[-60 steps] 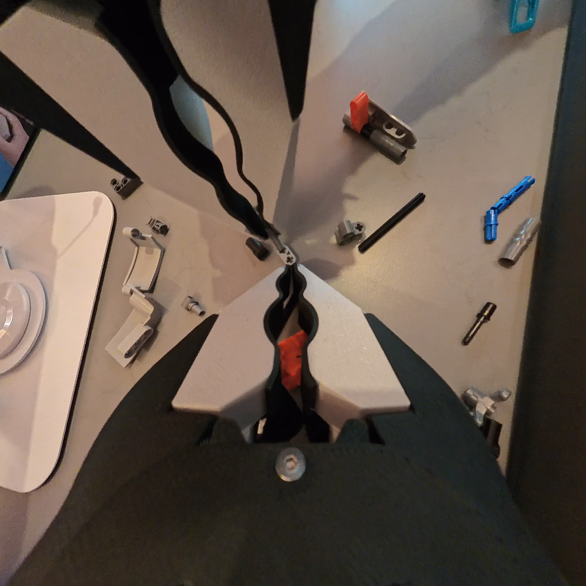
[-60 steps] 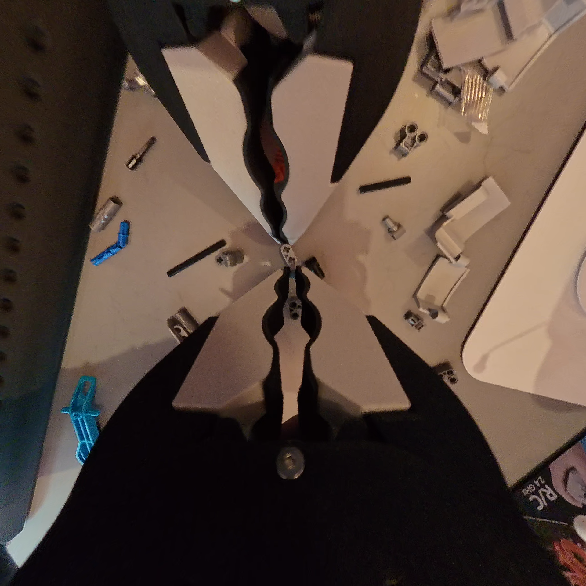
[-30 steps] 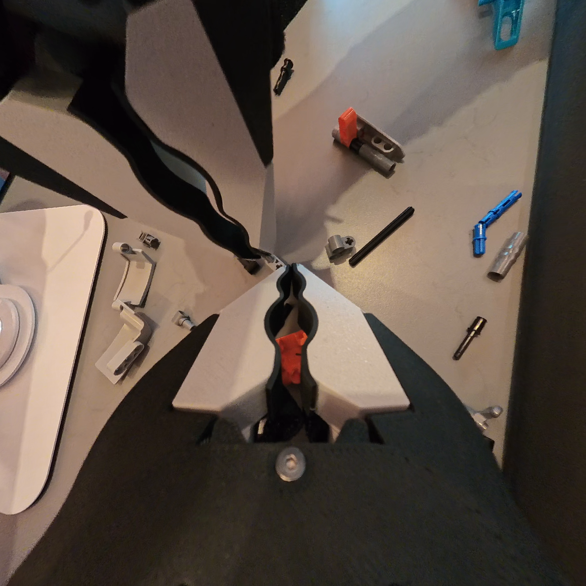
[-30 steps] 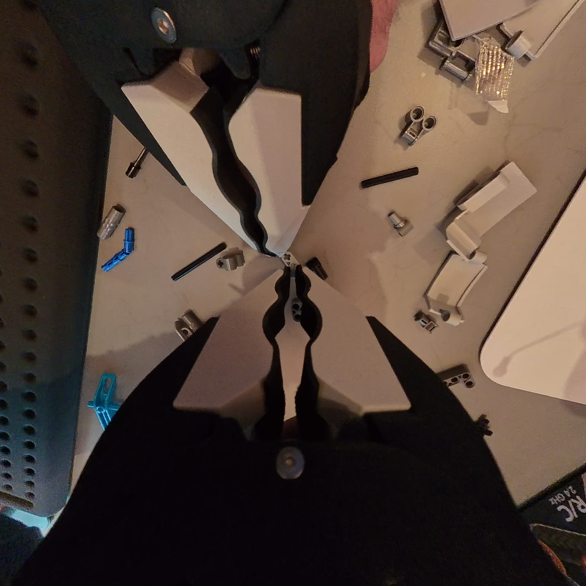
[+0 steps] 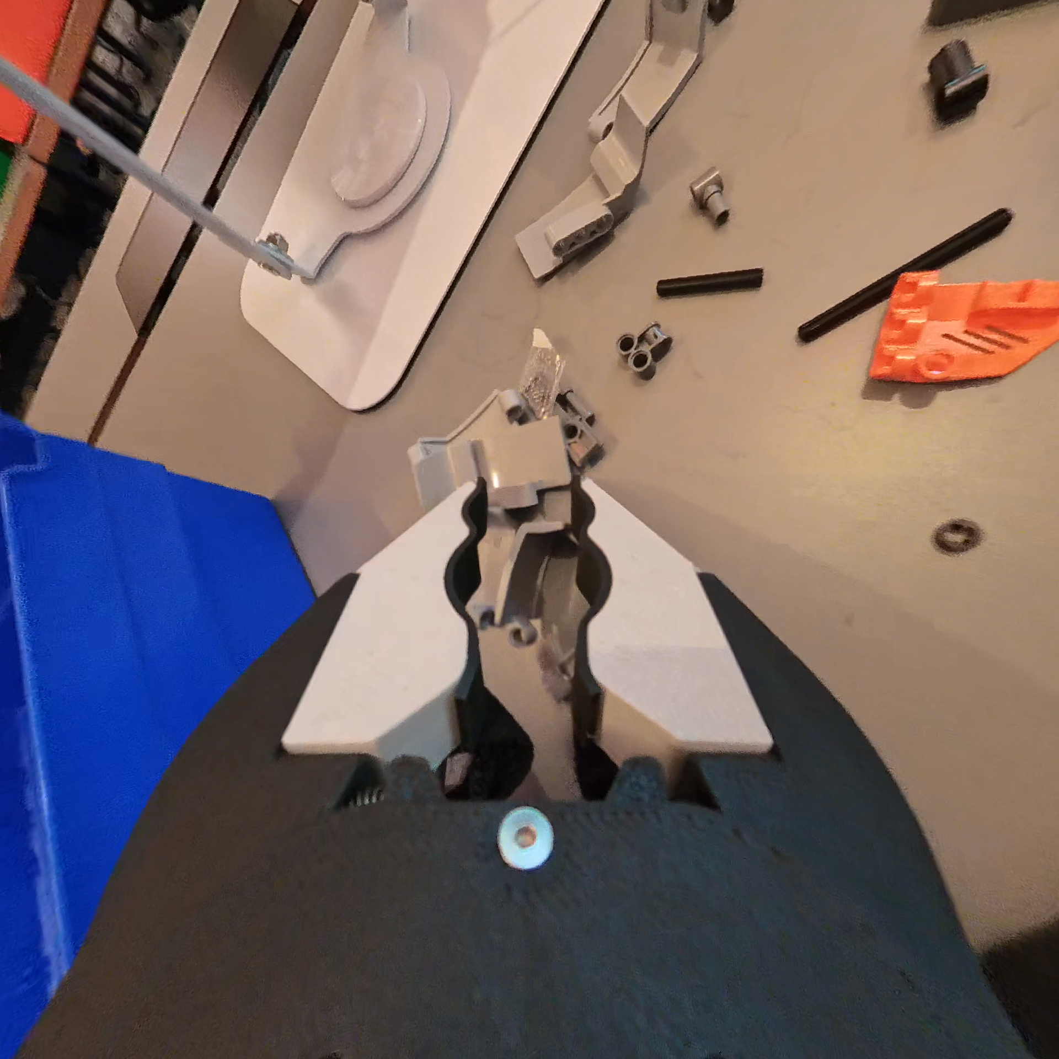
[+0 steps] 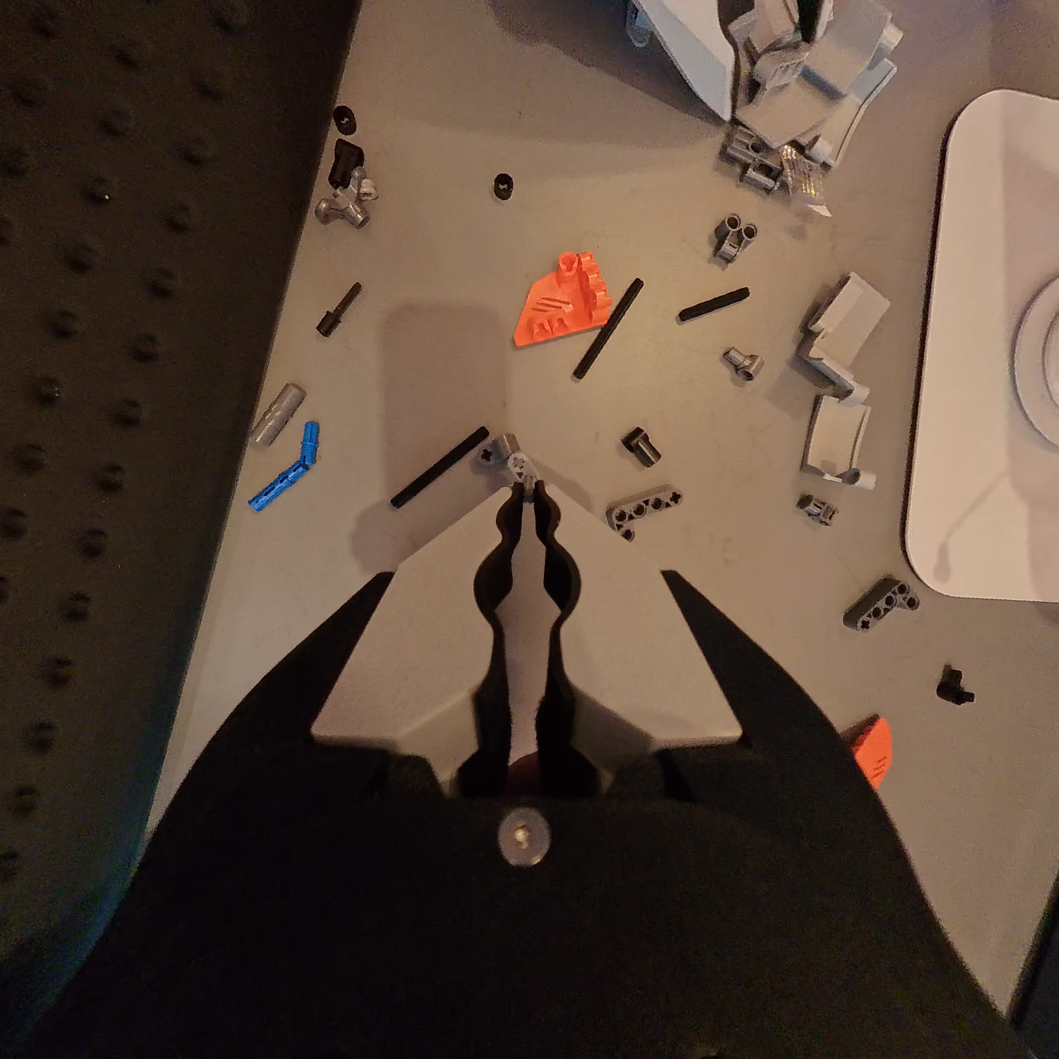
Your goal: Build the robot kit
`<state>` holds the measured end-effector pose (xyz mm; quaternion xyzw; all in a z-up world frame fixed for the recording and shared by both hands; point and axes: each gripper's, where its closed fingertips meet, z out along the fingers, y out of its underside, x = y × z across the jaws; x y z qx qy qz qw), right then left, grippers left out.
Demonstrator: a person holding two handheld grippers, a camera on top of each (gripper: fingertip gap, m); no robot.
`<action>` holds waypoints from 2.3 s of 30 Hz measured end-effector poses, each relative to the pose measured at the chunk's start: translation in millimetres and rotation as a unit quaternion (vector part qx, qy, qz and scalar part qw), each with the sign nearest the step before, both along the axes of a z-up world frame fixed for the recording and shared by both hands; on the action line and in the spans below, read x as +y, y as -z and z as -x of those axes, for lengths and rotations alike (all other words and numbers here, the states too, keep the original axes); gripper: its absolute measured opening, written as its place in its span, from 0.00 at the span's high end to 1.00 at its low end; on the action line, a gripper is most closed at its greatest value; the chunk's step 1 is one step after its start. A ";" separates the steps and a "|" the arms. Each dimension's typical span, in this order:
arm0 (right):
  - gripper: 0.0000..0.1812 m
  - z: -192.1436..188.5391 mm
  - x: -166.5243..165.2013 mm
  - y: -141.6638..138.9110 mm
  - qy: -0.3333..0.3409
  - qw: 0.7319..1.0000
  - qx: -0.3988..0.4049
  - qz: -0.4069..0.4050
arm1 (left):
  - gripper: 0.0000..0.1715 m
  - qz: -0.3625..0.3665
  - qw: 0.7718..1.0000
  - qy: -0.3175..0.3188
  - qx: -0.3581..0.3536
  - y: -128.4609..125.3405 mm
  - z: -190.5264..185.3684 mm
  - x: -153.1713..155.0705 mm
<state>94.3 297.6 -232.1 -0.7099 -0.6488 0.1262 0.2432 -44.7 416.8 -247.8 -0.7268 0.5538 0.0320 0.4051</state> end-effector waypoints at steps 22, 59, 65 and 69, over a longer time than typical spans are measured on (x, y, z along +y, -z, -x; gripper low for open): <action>0.99 -13.6 0.6 -6.4 0.010 1.000 0.024 -0.004 | 0.90 -0.017 0.993 0.009 -0.112 -113.7 -9.6 -2.7; 0.99 9.2 5.9 -3.0 0.043 0.996 0.083 0.002 | 0.90 0.006 0.994 -0.095 -0.062 -117.8 176.2 31.3; 0.99 8.1 -2.5 -0.8 0.028 0.996 0.087 -0.004 | 0.91 0.086 0.972 -0.079 0.206 -70.9 208.9 98.8; 0.99 5.9 -10.8 4.1 0.018 0.996 0.088 -0.001 | 0.90 0.147 0.950 -0.027 0.274 -41.3 210.9 115.7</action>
